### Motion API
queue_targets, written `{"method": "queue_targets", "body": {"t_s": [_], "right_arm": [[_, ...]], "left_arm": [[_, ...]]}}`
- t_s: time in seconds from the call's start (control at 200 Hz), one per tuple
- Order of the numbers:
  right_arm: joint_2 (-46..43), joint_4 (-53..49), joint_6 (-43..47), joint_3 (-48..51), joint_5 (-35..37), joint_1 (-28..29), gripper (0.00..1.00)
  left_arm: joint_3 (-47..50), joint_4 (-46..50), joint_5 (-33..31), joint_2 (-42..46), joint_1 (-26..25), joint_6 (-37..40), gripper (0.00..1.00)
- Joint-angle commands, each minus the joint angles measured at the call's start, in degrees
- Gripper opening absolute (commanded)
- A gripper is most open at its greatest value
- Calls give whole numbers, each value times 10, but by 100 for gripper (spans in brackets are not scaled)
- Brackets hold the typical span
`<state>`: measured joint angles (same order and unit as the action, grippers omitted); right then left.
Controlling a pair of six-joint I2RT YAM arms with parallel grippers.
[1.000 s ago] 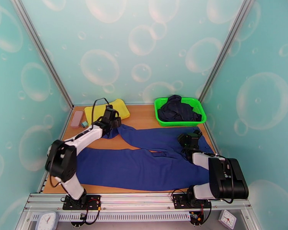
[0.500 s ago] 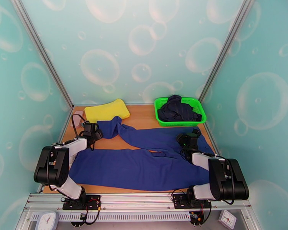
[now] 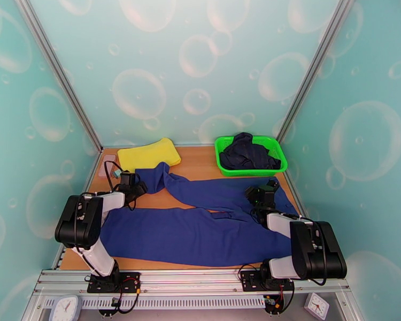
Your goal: Fold and stack the trousers
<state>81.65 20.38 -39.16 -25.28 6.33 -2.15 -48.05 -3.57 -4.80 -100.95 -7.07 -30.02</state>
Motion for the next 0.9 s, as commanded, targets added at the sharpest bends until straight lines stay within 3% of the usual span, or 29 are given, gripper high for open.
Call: {"method": "queue_targets", "body": {"t_s": [0.0,0.07,0.235,0.36,0.475,0.895], "right_arm": [[-2,1,17,-14,0,7,60],[-3,5,19,-6,6,7,60],[4,3,13,-14,3,1,60],[10,6,3,-16,-12,-6,60],[7,4,5,-15,-9,-8,60],[4,3,2,-10,-18,-29,60]], "left_arm": [[-6,-20,28,-17,-5,-5,20],[-2,-22,35,12,-6,-8,0],[4,40,-10,147,-2,-10,0],[-53,146,-44,210,7,4,0],[-106,231,-72,217,10,16,0],[-171,288,-104,210,63,32,0]]}}
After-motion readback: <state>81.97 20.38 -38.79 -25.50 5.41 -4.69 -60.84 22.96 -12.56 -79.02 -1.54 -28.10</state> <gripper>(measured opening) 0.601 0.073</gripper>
